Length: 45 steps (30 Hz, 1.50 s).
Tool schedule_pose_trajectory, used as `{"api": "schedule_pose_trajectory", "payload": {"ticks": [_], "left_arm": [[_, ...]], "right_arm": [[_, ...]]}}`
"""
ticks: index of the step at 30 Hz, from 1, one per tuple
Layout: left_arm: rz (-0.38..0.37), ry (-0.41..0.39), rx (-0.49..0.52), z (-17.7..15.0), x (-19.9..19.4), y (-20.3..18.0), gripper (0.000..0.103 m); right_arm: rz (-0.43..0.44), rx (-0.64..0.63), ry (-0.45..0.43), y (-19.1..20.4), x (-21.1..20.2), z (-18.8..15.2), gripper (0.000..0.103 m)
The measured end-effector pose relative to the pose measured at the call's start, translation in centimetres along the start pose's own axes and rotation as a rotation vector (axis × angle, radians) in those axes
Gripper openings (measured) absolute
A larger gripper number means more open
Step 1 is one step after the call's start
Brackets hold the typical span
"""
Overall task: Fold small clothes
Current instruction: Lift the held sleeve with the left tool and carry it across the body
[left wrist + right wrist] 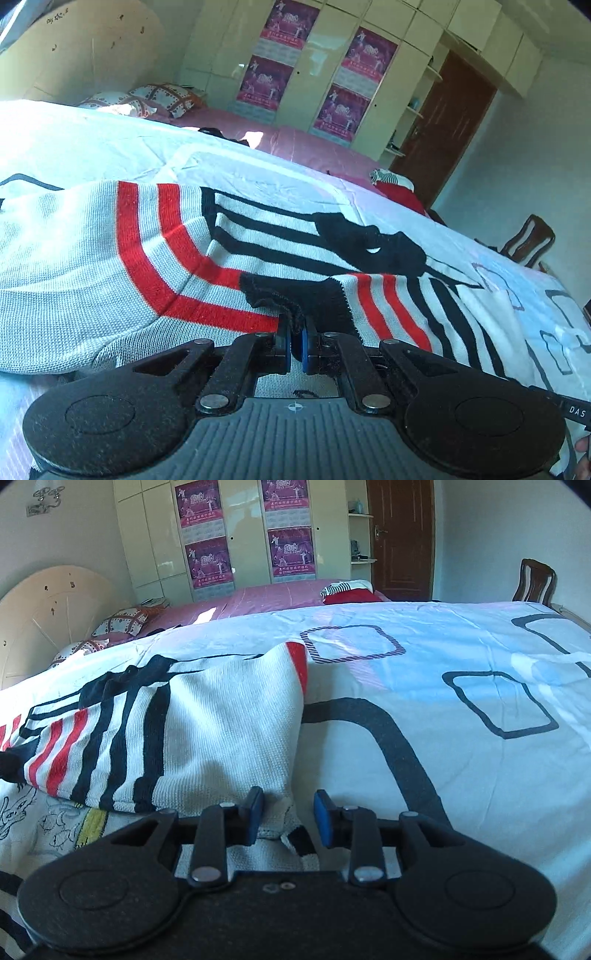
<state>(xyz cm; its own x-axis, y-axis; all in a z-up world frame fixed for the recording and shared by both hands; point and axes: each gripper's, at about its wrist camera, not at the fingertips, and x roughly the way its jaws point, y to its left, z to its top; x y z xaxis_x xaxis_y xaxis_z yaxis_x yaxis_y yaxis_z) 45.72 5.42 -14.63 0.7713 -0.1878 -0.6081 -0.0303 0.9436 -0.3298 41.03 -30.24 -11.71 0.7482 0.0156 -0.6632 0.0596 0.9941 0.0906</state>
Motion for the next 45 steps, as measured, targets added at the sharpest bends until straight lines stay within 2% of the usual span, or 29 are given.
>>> {"api": "schedule_pose_trajectory", "payload": {"ticks": [2,4,6,8,9,12,14,16,17,20,23,24,25,26,27,29,30,32,34,35,36,38,40,41,42,43,45], "left_arm": [[0.006,0.008,0.013,-0.4,0.5,0.1,0.004],[-0.004,0.005,-0.002,-0.5,0.5,0.4,0.005],[-0.007,0.001,-0.003,-0.5,0.5,0.4,0.005],[-0.001,-0.018,0.011,-0.6,0.2,0.2,0.005],[0.007,-0.018,0.019,-0.7,0.1,0.2,0.005],[0.004,0.006,0.010,-0.5,0.1,0.5,0.005],[0.050,-0.018,-0.012,0.0,-0.8,0.8,0.006],[0.129,-0.070,-0.013,0.6,-2.0,1.0,0.016],[0.143,-0.100,0.004,1.0,-2.3,0.8,0.020],[0.061,-0.100,0.082,2.3,-1.3,-1.3,0.020],[-0.006,-0.105,0.151,2.3,0.9,-3.9,0.020],[0.000,-0.070,0.166,1.9,2.3,-4.4,0.020],[0.018,0.006,0.171,1.3,4.1,-4.5,0.021],[0.022,-0.018,0.166,0.9,4.4,-4.3,0.021],[0.030,-0.007,0.152,1.1,4.4,-4.3,0.021],[0.071,-0.016,0.160,1.1,3.2,-4.5,0.021],[0.106,-0.016,0.169,0.7,2.9,-4.3,0.021],[0.089,-0.027,0.162,0.0,2.7,-3.2,0.020],[0.090,-0.020,0.169,0.2,2.5,-3.0,0.021],[0.099,-0.010,0.176,0.3,2.5,-3.2,0.021],[0.109,0.000,0.173,0.5,2.2,-3.2,0.021],[0.118,0.002,0.154,0.8,1.2,-2.9,0.021],[0.133,-0.043,0.091,0.5,-1.1,-1.3,0.022],[0.144,-0.068,0.057,0.2,-2.4,-0.3,0.036],[0.170,-0.110,0.014,-0.3,-4.3,1.5,0.062],[0.204,-0.147,-0.022,-0.8,-5.9,3.1,0.068],[0.251,-0.198,-0.102,-1.8,-9.1,6.9,0.069]], "right_arm": [[-0.001,-0.015,0.004,0.1,0.0,0.1,0.030],[-0.018,-0.032,-0.054,0.3,-1.2,0.6,0.031],[0.021,-0.066,-0.100,0.8,-2.2,1.1,0.031],[0.100,-0.110,-0.056,1.7,-1.4,1.0,0.027],[0.121,-0.144,0.006,2.3,-0.3,0.6,0.025],[0.115,-0.168,0.013,2.6,0.0,0.6,0.026],[0.129,-0.134,-0.025,2.0,-0.8,1.5,0.027],[0.116,-0.134,-0.078,1.3,-1.4,2.6,0.027],[0.105,-0.130,-0.092,1.0,-1.1,3.5,0.027],[0.071,-0.101,-0.119,0.2,1.4,6.0,0.028],[0.044,-0.083,-0.154,-0.2,4.5,7.2,0.028],[0.039,-0.079,-0.108,-0.3,6.2,7.3,0.028],[0.021,-0.078,-0.050,-0.3,7.8,7.0,0.029],[0.005,-0.086,-0.080,-0.3,7.8,6.8,0.033],[-0.006,-0.093,-0.065,0.0,7.5,6.9,0.031],[0.020,-0.097,-0.120,0.4,4.9,6.7,0.029],[0.038,-0.110,-0.145,0.7,3.7,6.3,0.032],[0.099,-0.150,-0.120,1.6,2.7,5.0,0.031],[0.101,-0.205,-0.034,2.6,3.8,3.3,0.032],[0.071,-0.240,-0.075,3.2,3.4,2.7,0.032],[0.052,-0.250,-0.067,3.7,3.2,2.8,0.033],[0.084,-0.218,-0.079,3.9,1.9,3.4,0.032],[0.097,-0.199,-0.108,3.8,0.7,3.5,0.034],[0.092,-0.191,-0.109,3.7,0.2,3.5,0.034],[0.091,-0.174,-0.106,3.4,-0.1,3.4,0.034],[0.091,-0.154,-0.102,3.1,-0.5,3.2,0.034],[0.085,-0.114,-0.089,2.6,-1.0,2.9,0.035]]}}
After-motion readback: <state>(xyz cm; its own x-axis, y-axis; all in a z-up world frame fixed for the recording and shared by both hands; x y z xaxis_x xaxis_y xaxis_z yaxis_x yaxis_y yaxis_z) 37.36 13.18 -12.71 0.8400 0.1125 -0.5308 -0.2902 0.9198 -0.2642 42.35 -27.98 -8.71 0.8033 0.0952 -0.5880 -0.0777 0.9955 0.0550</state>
